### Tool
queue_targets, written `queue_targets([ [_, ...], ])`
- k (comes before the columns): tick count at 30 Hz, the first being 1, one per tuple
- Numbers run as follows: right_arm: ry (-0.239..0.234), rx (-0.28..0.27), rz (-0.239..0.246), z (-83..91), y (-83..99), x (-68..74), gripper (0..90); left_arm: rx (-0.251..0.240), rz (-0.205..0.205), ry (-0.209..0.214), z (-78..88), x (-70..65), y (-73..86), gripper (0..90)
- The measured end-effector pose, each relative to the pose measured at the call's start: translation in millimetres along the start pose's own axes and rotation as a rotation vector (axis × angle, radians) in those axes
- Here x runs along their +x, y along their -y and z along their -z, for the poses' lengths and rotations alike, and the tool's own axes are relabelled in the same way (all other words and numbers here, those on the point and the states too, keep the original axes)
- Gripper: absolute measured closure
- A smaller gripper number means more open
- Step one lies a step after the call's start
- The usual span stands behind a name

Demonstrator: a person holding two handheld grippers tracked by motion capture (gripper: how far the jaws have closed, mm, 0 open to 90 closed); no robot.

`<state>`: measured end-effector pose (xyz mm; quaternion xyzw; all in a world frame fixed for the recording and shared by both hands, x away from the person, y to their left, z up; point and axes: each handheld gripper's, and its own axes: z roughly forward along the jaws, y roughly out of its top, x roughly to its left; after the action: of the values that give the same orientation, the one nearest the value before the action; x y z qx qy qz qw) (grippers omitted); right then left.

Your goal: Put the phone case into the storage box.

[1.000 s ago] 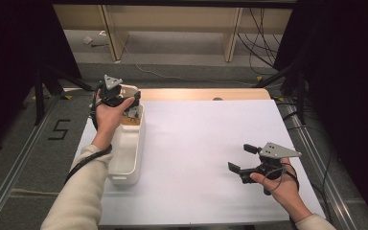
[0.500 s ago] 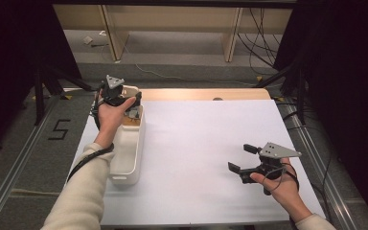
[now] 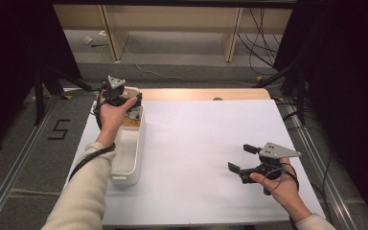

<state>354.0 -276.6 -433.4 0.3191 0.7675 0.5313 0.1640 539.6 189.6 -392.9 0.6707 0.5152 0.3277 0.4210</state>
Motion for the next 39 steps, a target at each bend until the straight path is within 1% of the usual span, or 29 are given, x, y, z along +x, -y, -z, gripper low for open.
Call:
queue_targets([
  [9,-0.001,-0.001,0.002,0.0,-0.2,0.0,7.0,0.019,0.018,-0.015,-5.3,0.4,3.3,9.4],
  [14,0.001,0.000,0.000,0.0,-0.1,-0.1,7.0,0.037,0.016,-0.017,-8.2,-0.5,4.6,9.2],
  [24,0.002,0.000,0.000,0.2,-0.1,-0.5,7.0,0.043,0.024,-0.033,-12.0,-0.9,3.6,8.5],
  [32,0.002,0.000,-0.001,-0.1,-0.1,-0.6,7.0,0.056,0.018,-0.042,-15.1,-1.1,2.8,7.5],
  [39,0.002,0.001,-0.001,-0.1,0.0,-0.6,7.0,0.066,0.023,-0.049,-20.0,-1.4,6.1,3.2],
])
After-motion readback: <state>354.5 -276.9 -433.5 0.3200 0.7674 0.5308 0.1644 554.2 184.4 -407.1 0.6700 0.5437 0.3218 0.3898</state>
